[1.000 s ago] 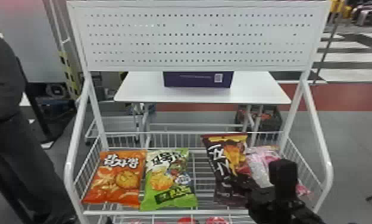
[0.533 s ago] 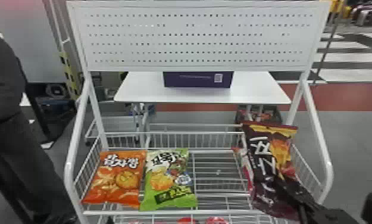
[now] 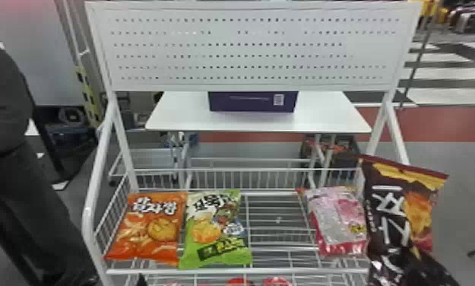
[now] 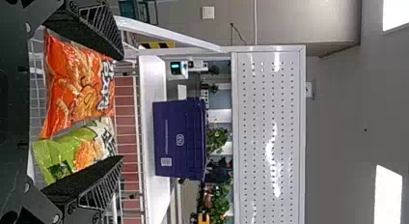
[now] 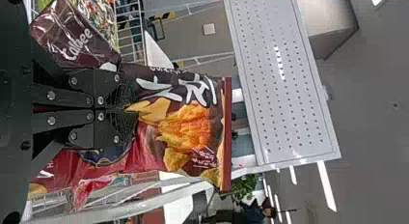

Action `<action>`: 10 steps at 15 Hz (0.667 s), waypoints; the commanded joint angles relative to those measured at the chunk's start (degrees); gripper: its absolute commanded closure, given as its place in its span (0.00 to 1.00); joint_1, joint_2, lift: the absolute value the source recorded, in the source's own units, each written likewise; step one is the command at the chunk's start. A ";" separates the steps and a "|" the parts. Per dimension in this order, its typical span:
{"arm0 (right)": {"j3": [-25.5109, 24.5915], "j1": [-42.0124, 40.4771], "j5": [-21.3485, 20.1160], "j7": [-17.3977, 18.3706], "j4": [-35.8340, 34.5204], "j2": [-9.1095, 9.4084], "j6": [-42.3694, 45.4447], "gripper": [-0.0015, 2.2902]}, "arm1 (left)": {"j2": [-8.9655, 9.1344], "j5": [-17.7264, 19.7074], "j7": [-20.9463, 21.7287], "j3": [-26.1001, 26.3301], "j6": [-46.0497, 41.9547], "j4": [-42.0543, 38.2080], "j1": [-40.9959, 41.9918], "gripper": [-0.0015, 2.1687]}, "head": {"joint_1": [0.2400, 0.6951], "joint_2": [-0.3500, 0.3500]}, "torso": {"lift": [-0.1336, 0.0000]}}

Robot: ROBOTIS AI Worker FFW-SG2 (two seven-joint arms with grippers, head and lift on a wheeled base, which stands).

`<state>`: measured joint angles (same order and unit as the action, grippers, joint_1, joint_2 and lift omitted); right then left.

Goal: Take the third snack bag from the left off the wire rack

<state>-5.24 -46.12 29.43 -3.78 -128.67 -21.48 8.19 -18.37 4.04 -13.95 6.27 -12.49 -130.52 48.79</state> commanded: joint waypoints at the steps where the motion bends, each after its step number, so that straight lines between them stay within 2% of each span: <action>1: -1.62 -2.75 0.10 0.00 0.09 0.65 2.04 0.88 | -0.17 0.09 -0.02 0.06 0.33 0.09 -0.10 0.08 | 0.57 0.50 | 1.00; 10: -3.82 -7.40 0.10 0.00 -1.06 1.27 3.45 0.88 | -0.35 0.09 -0.02 0.32 0.15 -0.09 -0.18 0.08 | 0.57 0.50 | 1.00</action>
<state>-8.76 -53.31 29.53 -3.77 -129.42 -20.23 11.63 -18.72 4.20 -13.97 6.54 -12.20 -130.57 48.56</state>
